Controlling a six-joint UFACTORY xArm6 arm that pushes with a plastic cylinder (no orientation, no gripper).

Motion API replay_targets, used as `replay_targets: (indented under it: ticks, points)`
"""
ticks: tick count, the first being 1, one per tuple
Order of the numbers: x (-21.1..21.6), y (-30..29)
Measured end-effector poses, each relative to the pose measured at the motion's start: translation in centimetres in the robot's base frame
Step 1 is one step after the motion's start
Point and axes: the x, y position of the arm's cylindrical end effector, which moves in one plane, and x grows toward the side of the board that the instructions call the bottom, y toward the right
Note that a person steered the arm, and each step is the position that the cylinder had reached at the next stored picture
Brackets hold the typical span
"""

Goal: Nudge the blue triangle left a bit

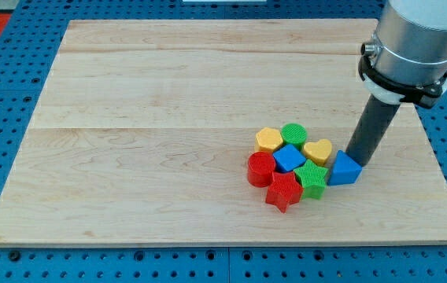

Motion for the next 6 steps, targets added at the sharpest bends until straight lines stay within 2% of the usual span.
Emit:
replay_targets:
  ticks: [3,4,5,6]
  points:
    - [0.4,3.6]
    - [2.3,4.7]
    - [2.1,1.2]
    - [2.0,1.2]
